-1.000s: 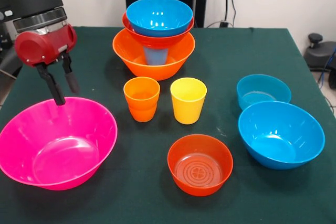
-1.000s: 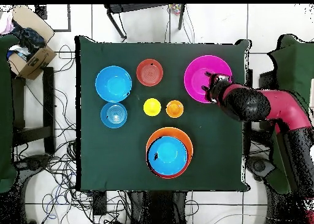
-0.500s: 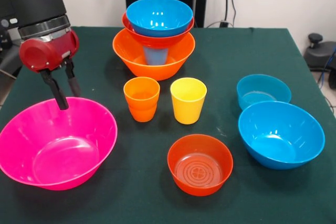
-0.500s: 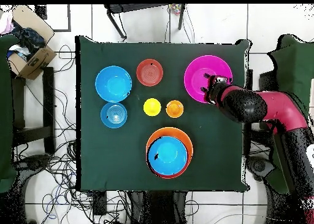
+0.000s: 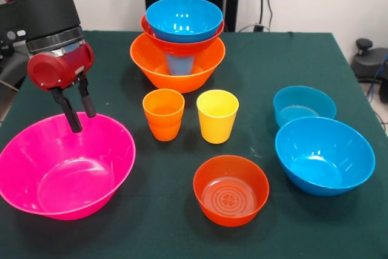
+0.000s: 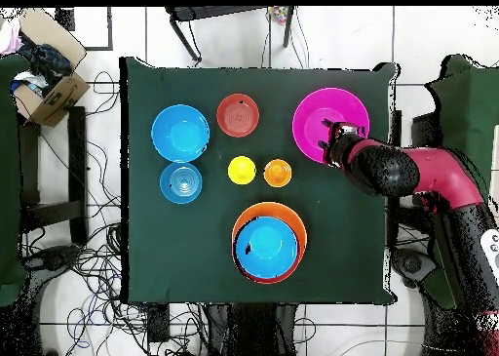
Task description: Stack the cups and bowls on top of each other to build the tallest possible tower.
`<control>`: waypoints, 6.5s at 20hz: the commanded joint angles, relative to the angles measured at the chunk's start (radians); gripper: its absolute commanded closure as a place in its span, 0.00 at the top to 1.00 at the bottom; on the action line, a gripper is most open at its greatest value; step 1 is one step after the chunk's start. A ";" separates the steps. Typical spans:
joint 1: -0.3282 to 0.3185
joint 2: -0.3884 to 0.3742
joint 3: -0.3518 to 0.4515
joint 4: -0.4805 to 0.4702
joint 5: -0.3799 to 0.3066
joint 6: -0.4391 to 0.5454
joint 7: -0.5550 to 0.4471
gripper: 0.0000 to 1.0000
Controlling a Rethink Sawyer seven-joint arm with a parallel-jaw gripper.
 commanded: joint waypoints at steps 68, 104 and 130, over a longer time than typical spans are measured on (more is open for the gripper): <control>0.099 -0.111 -0.252 0.125 -0.090 0.063 -0.239 1.00; 0.051 -0.023 -0.236 0.131 -0.155 -0.117 -0.231 1.00; 0.042 0.050 -0.241 0.102 -0.256 -0.250 -0.198 1.00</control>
